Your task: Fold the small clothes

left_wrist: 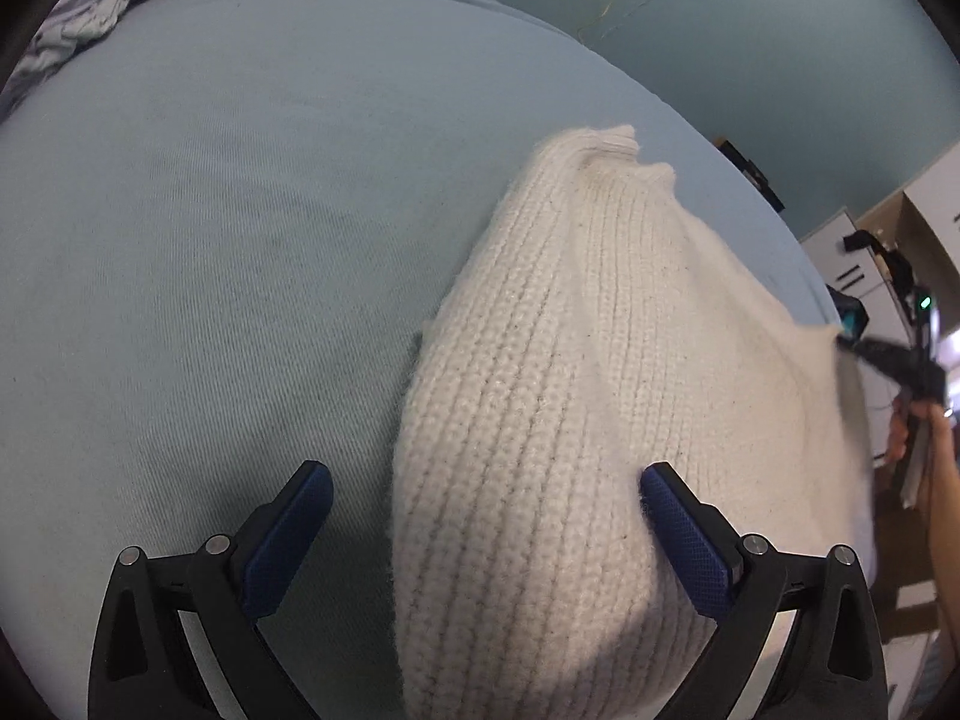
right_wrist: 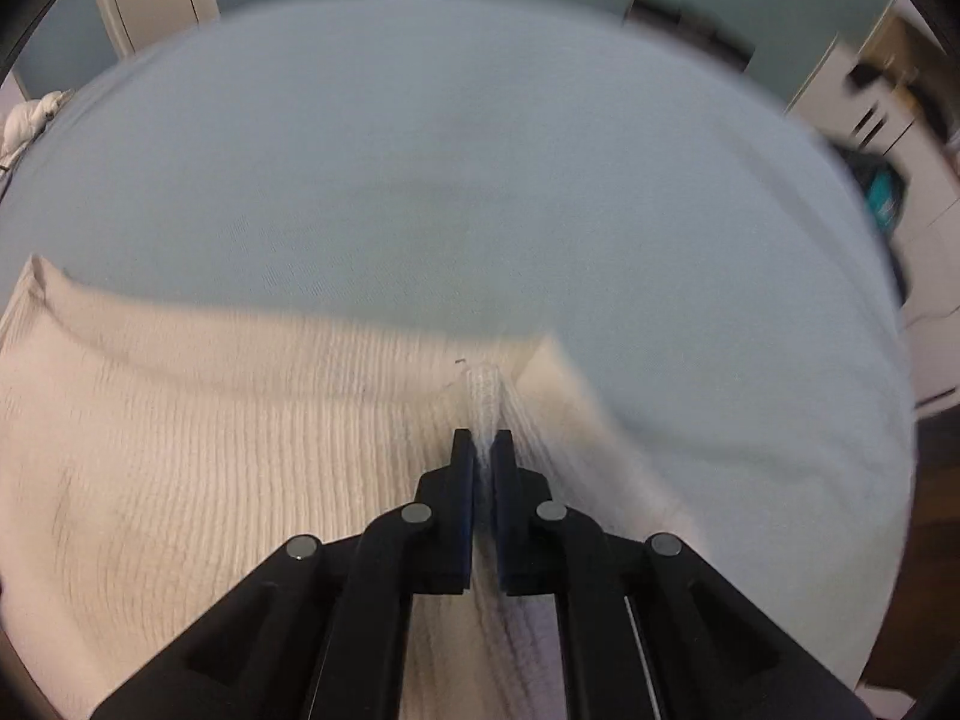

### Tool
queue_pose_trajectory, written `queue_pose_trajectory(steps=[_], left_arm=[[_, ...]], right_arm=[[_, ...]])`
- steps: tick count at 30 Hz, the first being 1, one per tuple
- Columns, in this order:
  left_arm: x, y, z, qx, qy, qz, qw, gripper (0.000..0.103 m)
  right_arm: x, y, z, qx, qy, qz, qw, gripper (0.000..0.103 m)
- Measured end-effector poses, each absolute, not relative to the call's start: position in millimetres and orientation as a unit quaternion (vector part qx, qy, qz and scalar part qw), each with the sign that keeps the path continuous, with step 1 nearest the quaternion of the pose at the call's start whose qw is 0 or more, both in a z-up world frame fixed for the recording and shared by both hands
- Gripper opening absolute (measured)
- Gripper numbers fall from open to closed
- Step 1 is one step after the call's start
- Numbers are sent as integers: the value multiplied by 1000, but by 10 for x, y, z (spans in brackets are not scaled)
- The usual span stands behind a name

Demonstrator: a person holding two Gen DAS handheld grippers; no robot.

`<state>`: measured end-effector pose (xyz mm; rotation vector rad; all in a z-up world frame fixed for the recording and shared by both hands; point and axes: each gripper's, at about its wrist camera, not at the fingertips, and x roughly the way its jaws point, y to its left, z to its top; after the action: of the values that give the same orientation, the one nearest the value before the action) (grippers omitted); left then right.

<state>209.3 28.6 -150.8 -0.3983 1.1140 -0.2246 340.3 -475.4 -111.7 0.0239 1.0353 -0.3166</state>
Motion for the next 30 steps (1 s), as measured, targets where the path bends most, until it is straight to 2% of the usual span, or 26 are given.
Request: queue_pose_trajectory(steps=[3,9,11,12,14,16,18,20,23,24,25,26,30], left_arm=[[2091,233,-1495,-174,517,-101,832,103],[2032,285,-1425,-189,522,-96,826,103],[2041,259,-1369,-181,519,-84,831,103],[2039,247,-1335,-173,519,-78,834,103],[2010,234,-1198,-149,510,-62,845,103],[1948,227,-981,-124,486,-47,864,103],[1906,197,-793,-105,466,-38,878,103],[1836,150,-603,-82,456,-23,886,103],[1740,59,-442,-65,479,-36,875,103],[1729,29,-432,-69,489,-46,868,103],[1708,-12,-450,-85,506,-61,856,103],[1681,-13,-466,-100,518,-73,847,103],[1537,41,-648,-186,559,-105,801,103]], right_arm=[[3316,-4944,-963,64,451,-181,872,1],[3418,-4932,-1499,52,511,-199,834,2],[3298,-4833,-1617,55,528,-187,827,8],[3240,-4796,-1592,56,527,-181,829,12],[3023,-4623,-1400,52,508,-146,847,28],[2686,-4504,-1065,64,477,-109,870,68],[2263,-4374,-689,79,435,-85,893,76],[1915,-4283,-375,94,416,-59,903,78],[1124,-4276,23,169,387,-11,906,87],[965,-4311,75,192,382,-8,904,94],[721,-4389,97,228,376,-8,898,100],[524,-4511,50,265,375,-15,888,102],[196,-4991,-386,425,395,-28,814,102]])
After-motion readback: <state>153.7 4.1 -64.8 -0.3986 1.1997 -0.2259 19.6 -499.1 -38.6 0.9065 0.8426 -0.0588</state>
